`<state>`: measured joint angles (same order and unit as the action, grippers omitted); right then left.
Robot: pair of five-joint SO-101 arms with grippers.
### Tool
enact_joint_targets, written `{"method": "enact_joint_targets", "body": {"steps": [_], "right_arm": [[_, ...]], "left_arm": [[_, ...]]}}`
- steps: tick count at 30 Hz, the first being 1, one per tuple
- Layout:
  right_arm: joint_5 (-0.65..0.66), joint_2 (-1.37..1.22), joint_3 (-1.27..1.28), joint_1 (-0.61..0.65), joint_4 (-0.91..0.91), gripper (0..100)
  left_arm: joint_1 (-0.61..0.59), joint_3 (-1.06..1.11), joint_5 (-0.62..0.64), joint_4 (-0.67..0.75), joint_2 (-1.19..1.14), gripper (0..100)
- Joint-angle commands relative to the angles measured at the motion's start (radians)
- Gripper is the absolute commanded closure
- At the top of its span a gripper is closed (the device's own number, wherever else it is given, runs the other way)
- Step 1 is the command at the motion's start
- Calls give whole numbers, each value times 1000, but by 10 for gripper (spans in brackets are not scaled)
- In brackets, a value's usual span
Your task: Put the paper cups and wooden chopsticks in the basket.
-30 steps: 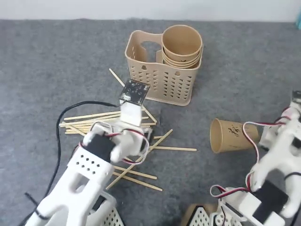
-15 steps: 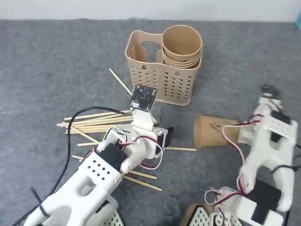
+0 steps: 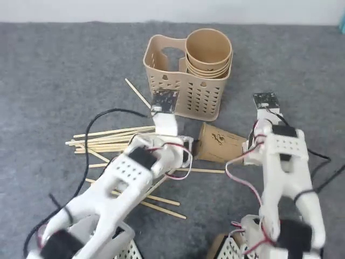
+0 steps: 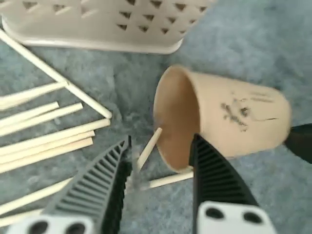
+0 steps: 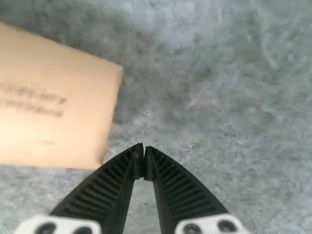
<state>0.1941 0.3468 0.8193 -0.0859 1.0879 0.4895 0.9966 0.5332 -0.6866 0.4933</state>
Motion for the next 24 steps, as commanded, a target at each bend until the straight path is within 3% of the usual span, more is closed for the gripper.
{"method": "enact_joint_targets", "body": {"steps": [1, 7, 14, 24], "right_arm": [[-21, 177, 55, 24, -33, 990], [-46, 364, 212, 61, -110, 990], [-54, 383, 232, 54, -108, 990], [-77, 351, 230, -79, -137, 990]], "left_arm": [[-6, -139, 26, -28, -112, 813], [-6, -156, 28, 14, -173, 815], [37, -156, 25, 81, -192, 930], [158, -242, 25, 81, -192, 898]]}}
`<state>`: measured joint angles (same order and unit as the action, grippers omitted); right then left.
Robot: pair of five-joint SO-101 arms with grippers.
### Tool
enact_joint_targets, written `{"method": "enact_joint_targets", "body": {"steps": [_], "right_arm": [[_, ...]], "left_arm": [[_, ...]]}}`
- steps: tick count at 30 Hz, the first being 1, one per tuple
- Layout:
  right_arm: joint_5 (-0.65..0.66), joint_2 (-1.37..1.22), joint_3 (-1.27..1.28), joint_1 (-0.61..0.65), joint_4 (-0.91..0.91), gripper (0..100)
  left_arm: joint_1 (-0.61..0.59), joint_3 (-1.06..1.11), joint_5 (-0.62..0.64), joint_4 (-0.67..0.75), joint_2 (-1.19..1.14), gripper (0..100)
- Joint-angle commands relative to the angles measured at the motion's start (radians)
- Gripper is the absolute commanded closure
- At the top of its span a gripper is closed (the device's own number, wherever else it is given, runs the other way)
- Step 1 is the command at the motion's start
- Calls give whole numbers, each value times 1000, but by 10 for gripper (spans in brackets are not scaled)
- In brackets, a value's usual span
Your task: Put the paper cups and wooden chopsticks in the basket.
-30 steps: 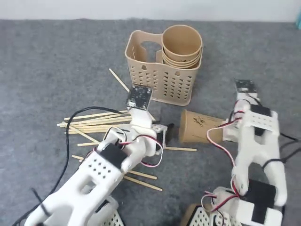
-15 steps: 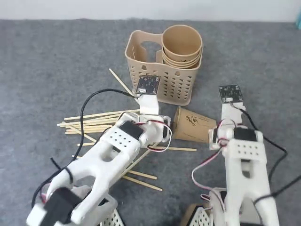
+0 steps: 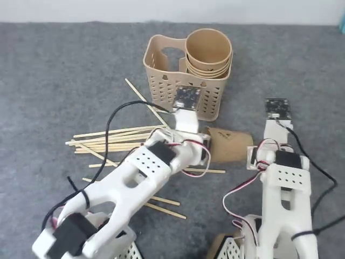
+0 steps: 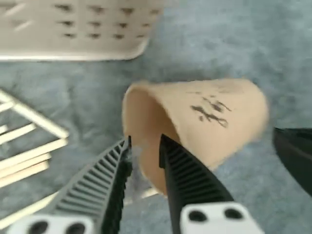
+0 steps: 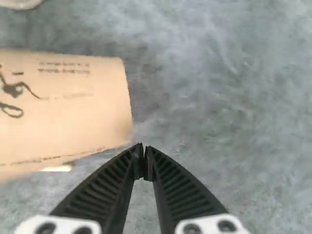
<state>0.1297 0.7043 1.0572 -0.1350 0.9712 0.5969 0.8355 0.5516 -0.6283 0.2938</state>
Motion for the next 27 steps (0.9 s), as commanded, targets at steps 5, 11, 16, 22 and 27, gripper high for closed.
{"method": "enact_joint_targets", "body": {"steps": [5, 11, 16, 22, 27], "right_arm": [[-14, -44, -6, -39, -42, 990], [-9, -150, -48, -101, -61, 990], [-9, -240, -86, -102, -56, 990], [-9, -262, -91, -116, -53, 990], [-8, -268, -91, -157, -61, 990]], "left_arm": [[91, -102, 5, 26, 6, 898], [98, -154, 3, 44, 6, 898], [107, -219, 6, 84, 3, 893], [181, -314, 8, 95, -133, 811], [172, -437, 8, 6, -275, 813]]}}
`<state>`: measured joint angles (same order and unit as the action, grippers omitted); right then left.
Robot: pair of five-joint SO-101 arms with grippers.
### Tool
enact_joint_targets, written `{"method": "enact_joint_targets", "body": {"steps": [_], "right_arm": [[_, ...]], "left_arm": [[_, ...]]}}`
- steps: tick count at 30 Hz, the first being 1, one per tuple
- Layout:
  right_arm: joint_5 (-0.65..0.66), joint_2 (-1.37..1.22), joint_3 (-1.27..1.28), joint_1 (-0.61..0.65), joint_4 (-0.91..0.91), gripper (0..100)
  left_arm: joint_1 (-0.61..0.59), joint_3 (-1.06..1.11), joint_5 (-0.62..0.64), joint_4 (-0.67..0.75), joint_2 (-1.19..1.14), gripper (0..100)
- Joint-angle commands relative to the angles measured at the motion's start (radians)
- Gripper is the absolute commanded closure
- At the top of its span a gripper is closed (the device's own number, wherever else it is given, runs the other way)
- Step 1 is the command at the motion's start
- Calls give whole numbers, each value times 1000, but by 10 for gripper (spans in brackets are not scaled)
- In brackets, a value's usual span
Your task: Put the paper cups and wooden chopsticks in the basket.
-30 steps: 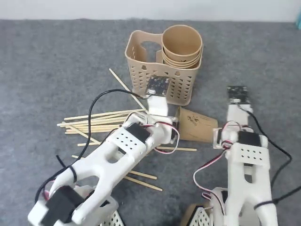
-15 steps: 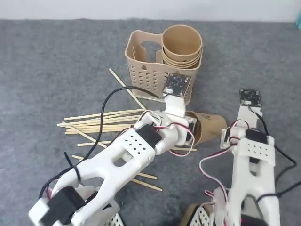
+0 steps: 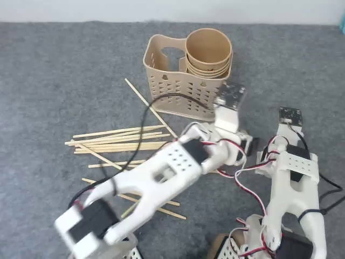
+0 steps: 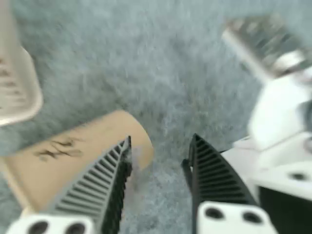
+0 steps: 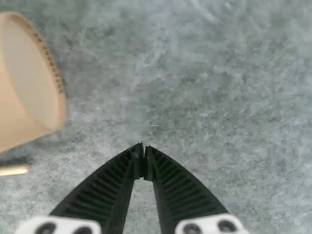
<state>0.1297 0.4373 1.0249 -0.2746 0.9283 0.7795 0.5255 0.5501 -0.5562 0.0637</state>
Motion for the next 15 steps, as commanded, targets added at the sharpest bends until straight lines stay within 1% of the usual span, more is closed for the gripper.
{"method": "enact_joint_targets", "body": {"steps": [1, 3, 6, 9, 12, 15], "right_arm": [[-8, -1, -58, -18, -21, 990], [-8, -1, -58, -18, -31, 990], [-8, -4, -58, -19, -41, 990], [-8, -4, -58, -18, -41, 990], [-8, -4, -58, -18, -41, 990], [-8, -4, -58, -18, -41, 990]], "left_arm": [[-21, -151, 9, -107, -43, 813], [-29, -216, 9, -209, -17, 813], [-29, -277, 9, -368, 97, 813], [-49, -266, 6, -460, 250, 813], [-123, -177, 3, -473, 397, 813], [-221, -54, 2, -427, 505, 834]]}}
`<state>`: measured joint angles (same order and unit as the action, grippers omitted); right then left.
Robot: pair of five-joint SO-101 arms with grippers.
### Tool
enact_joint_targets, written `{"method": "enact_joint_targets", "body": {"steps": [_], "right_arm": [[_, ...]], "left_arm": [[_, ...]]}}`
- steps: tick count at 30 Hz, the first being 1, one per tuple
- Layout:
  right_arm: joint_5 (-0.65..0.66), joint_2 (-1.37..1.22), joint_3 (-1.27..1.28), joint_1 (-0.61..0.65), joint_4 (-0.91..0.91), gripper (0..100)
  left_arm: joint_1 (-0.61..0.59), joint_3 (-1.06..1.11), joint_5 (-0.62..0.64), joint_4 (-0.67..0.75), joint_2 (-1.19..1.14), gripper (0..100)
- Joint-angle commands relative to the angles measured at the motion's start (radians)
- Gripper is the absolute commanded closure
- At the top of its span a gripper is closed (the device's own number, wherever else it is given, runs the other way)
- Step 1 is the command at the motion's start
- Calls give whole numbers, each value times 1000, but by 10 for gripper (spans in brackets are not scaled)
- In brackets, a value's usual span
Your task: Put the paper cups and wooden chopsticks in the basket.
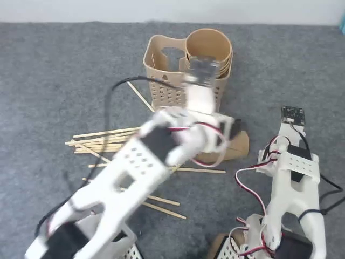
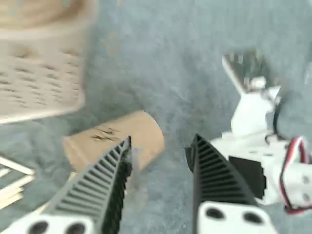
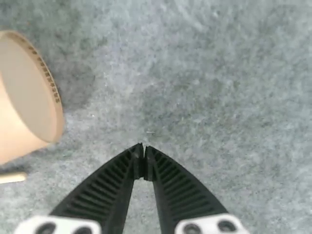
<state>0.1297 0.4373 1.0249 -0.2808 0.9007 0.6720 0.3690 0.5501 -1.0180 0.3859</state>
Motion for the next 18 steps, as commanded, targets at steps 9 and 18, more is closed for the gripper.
{"method": "enact_joint_targets", "body": {"steps": [9, 18], "right_arm": [[-12, -4, -58, -12, -13, 990], [-18, 2, -58, -18, -21, 990]], "left_arm": [[-193, 496, -190, 233, 284, 988], [-172, 516, -101, 393, 25, 988]]}}
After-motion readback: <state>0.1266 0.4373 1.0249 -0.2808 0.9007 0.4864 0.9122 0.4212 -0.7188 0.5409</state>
